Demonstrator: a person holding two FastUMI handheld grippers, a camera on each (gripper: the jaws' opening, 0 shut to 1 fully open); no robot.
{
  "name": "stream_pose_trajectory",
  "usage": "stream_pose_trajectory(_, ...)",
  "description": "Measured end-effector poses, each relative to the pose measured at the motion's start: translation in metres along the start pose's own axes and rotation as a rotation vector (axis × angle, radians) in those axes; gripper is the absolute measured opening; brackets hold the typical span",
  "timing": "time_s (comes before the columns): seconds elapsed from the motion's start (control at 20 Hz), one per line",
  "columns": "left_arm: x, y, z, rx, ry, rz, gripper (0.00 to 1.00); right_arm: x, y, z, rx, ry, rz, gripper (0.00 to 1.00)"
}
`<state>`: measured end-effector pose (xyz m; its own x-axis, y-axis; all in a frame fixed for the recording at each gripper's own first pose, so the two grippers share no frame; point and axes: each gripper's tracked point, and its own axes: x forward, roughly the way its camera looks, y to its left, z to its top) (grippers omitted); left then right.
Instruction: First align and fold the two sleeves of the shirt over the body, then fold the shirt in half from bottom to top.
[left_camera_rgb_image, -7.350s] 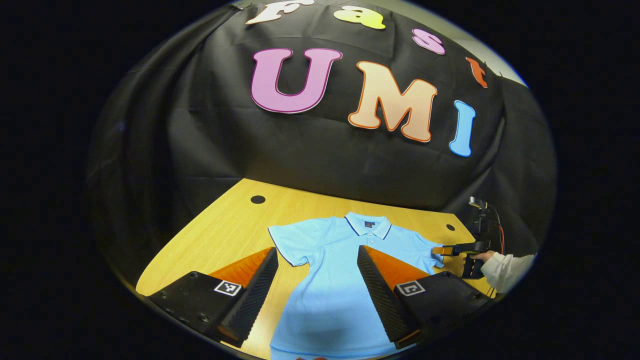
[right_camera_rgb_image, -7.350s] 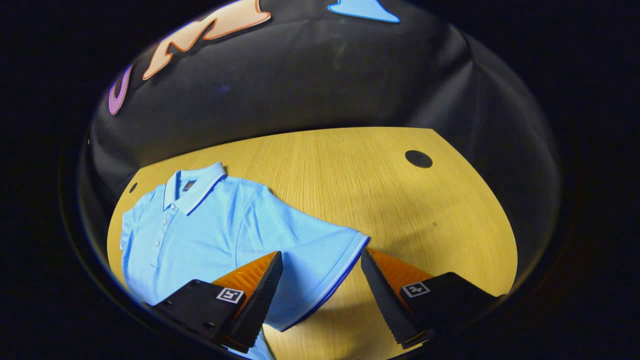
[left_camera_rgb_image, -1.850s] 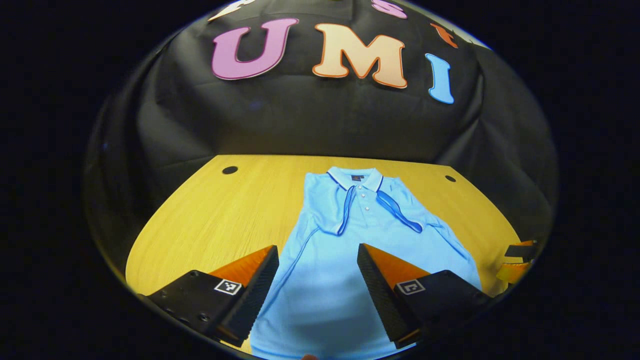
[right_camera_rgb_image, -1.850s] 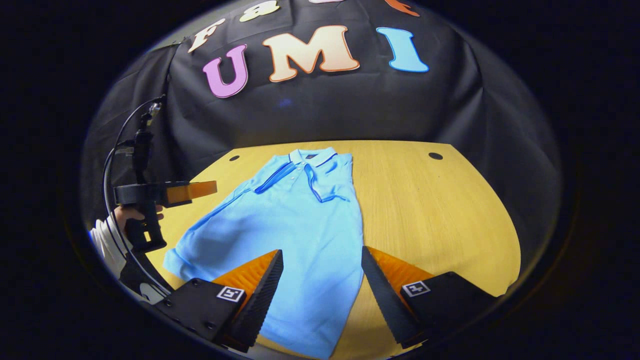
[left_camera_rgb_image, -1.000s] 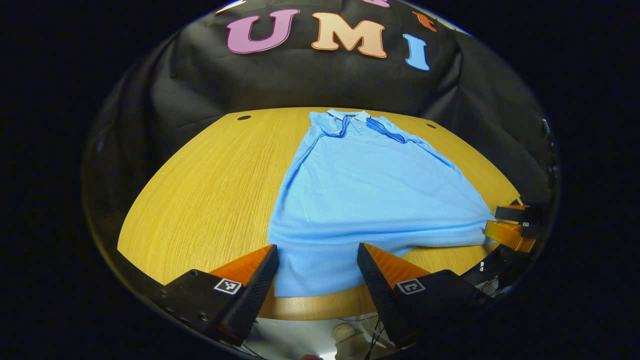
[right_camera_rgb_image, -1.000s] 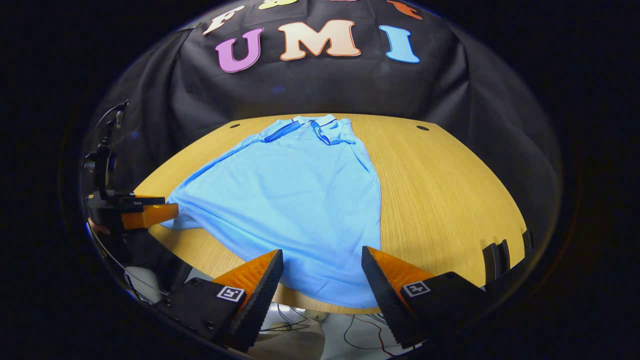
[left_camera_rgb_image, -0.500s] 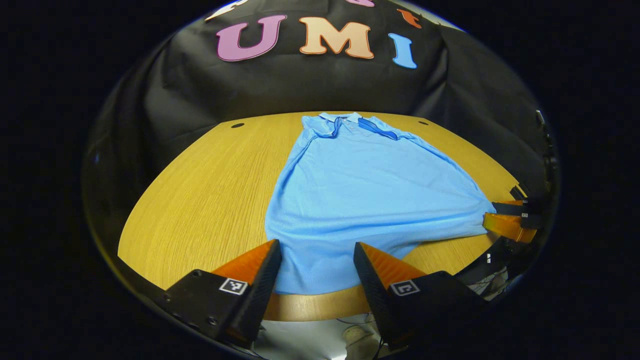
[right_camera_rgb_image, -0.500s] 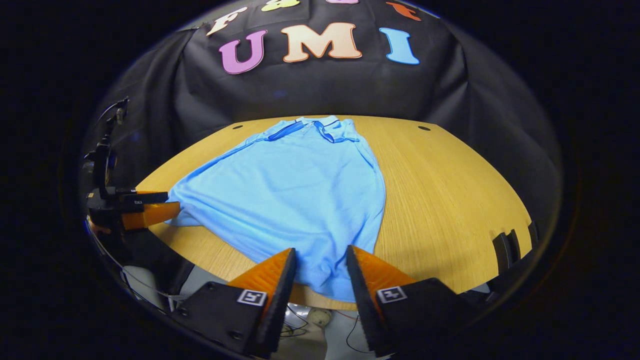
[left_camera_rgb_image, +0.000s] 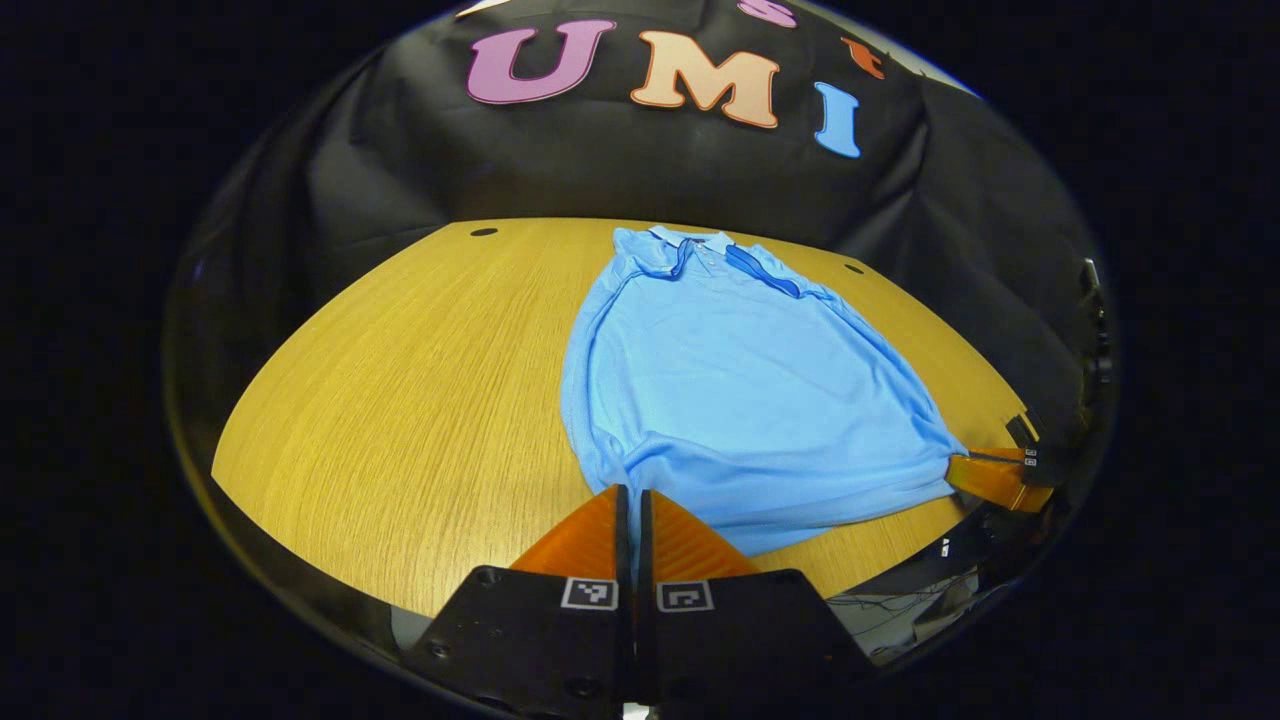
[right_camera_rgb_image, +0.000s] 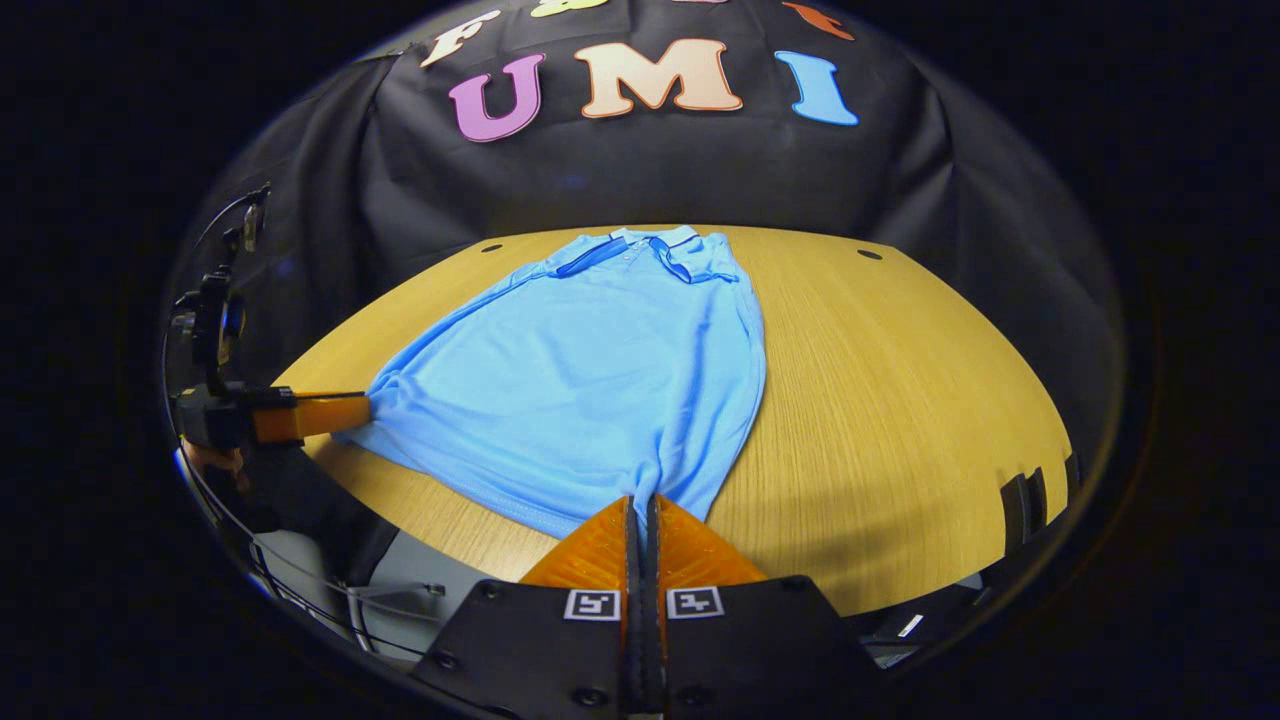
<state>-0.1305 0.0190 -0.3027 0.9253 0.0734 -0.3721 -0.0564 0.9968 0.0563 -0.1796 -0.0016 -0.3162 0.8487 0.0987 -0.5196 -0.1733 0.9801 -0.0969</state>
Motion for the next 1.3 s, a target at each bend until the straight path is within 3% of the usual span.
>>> stream_pose_trajectory(0.25,-0.011,-0.005,0.036,0.012,-0.064,-0.007,0.0,-0.004,0.0,0.046,0.001,-0.07,-0.001,0.03)
stream_pose_trajectory(0.7,0.007,-0.004,0.148,0.01,-0.207,-0.04,0.0,0.019,-0.007,0.139,-0.031,-0.179,-0.02,0.02)
stream_pose_trajectory(1.3,0.115,0.001,0.28,-0.015,-0.286,0.007,0.0,0.135,-0.045,0.268,0.003,-0.244,0.0,0.0)
